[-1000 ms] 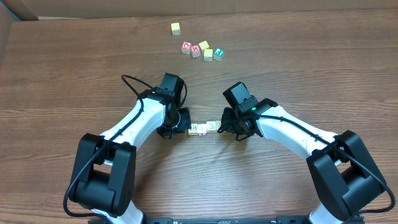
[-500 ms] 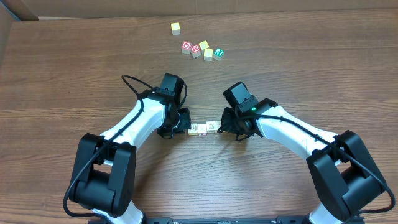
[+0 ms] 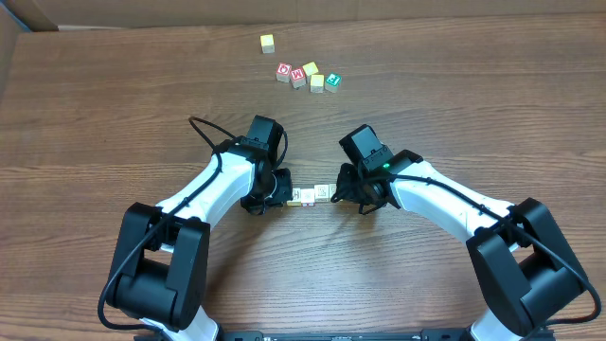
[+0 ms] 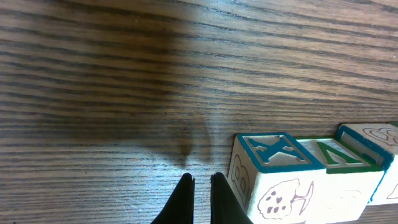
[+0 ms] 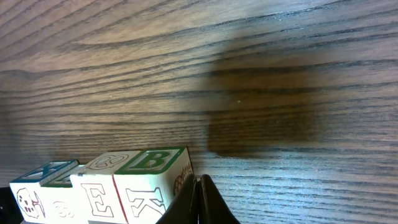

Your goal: Flip 4 blocks

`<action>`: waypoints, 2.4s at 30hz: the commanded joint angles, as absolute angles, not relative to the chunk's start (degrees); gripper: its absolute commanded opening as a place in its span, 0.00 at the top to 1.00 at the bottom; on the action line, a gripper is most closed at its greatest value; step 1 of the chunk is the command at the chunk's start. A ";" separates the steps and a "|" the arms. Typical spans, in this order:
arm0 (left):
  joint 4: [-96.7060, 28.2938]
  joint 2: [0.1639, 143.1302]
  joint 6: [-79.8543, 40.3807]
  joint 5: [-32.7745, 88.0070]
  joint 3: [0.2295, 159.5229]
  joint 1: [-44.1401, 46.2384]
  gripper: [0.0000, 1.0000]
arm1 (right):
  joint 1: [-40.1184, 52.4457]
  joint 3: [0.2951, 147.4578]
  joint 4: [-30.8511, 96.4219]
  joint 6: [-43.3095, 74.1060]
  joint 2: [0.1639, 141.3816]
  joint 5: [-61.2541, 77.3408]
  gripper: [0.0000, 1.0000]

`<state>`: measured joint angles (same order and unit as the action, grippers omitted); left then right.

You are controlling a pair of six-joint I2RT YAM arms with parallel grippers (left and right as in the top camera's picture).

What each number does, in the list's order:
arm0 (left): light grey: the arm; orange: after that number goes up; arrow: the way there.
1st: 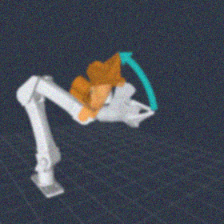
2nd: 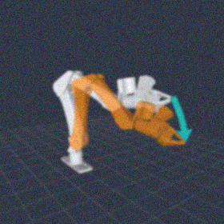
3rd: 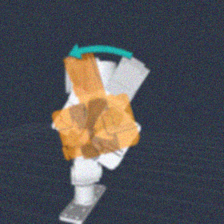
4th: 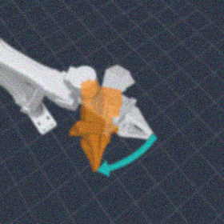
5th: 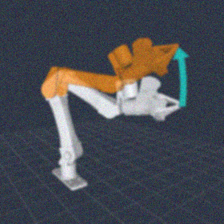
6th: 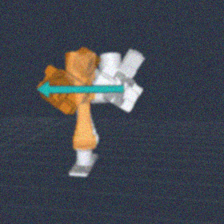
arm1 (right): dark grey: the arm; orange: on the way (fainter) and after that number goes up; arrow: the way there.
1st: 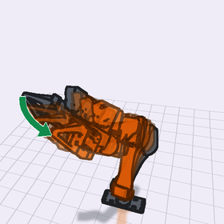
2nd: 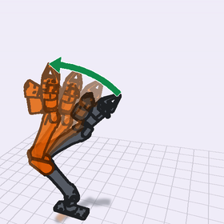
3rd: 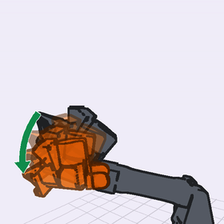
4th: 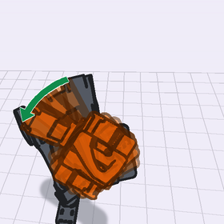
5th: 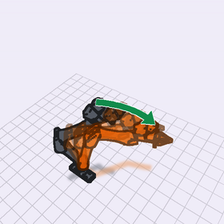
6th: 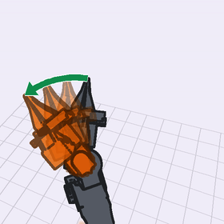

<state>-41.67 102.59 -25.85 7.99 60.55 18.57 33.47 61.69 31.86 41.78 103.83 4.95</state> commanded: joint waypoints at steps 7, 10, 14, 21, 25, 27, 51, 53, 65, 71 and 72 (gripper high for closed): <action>-40.84 103.50 -26.85 8.60 60.10 18.83 0.96 | 33.80 61.08 31.35 42.02 104.73 7.64 0.96; -40.62 103.50 -26.85 8.62 60.10 18.83 0.96 | 33.80 61.08 31.42 42.02 104.73 7.84 0.96; -40.58 103.50 -26.83 8.62 60.10 18.83 0.96 | 33.80 61.08 31.83 42.02 104.73 8.29 0.96; -40.29 103.50 -26.83 8.60 60.10 18.83 0.96 | 33.80 61.08 32.45 42.04 104.73 9.15 0.96; -39.77 103.50 -26.81 8.60 60.10 18.83 0.96 | 33.80 61.08 32.53 42.06 104.73 9.15 0.96; -39.55 103.50 -26.81 8.60 60.10 18.83 0.96 | 33.91 61.08 32.95 42.26 104.73 9.13 0.96; -38.87 103.50 -24.62 8.43 60.10 18.83 0.96 | 36.16 61.08 32.32 42.26 104.81 10.83 0.96; -38.24 103.50 -24.62 8.43 60.10 18.83 0.96 | 36.77 61.08 32.23 42.28 104.81 10.81 0.96; -35.68 103.50 -24.36 8.43 60.10 18.83 0.96 | 39.81 61.08 32.47 50.28 104.81 10.96 0.96; -33.95 103.50 -24.18 8.43 60.10 18.83 0.96 | 41.87 61.08 32.40 56.58 104.81 11.25 0.96; -33.76 103.50 -24.18 8.43 60.10 18.83 0.96 | 42.13 61.08 32.40 57.56 104.81 11.25 0.96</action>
